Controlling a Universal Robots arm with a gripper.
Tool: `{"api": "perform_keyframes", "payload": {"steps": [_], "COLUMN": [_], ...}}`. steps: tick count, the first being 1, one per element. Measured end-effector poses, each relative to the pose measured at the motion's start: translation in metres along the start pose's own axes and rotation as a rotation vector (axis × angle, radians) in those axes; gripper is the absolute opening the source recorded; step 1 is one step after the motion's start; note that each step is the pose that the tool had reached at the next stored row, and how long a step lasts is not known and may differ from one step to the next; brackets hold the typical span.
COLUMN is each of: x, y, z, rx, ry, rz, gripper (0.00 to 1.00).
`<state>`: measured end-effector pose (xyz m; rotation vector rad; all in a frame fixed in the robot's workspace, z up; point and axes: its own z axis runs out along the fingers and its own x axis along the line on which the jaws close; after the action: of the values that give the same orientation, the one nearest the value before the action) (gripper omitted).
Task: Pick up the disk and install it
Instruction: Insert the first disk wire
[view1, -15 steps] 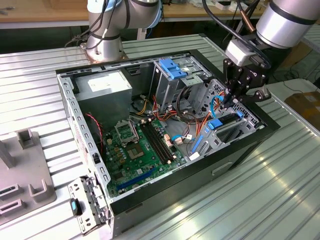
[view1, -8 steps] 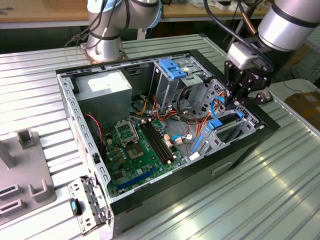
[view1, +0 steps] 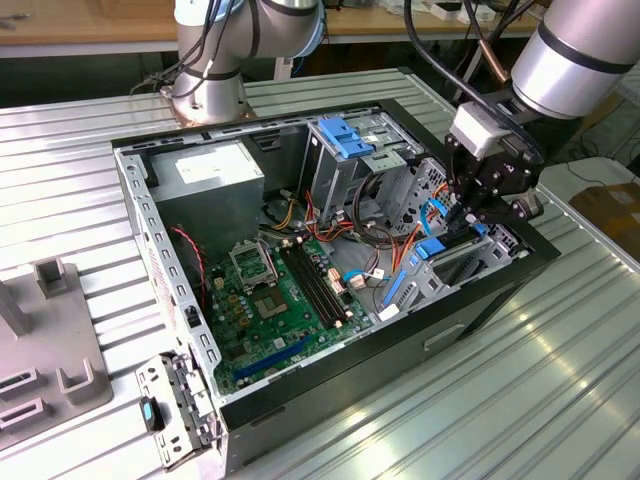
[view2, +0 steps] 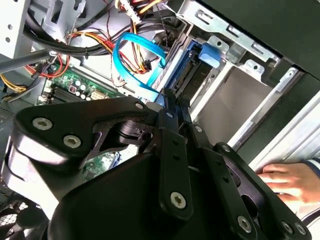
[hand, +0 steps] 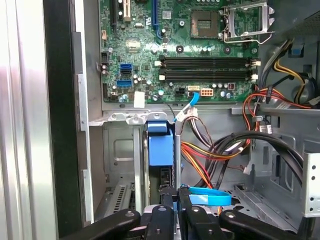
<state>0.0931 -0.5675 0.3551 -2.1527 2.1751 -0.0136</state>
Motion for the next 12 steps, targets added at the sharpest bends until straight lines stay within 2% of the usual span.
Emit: {"api": "perform_keyframes", "payload": {"steps": [2,3,6,8,12], "x": [0.0001,0.0002,0.0005,0.0006,0.0015], "y": [0.0022,0.0041,0.0075,0.0075,0.0088], "z": [0.0005,0.0005,0.0014,0.0023,0.0031], "rx": [0.0308,0.0366,0.0519,0.0592,0.0644], "ry": [-0.0008,-0.001,-0.0014,-0.0013,-0.0015], "rz": [-0.009,-0.01,-0.012,-0.013,-0.014], "gripper": [0.16,0.16,0.16,0.16,0.16]}}
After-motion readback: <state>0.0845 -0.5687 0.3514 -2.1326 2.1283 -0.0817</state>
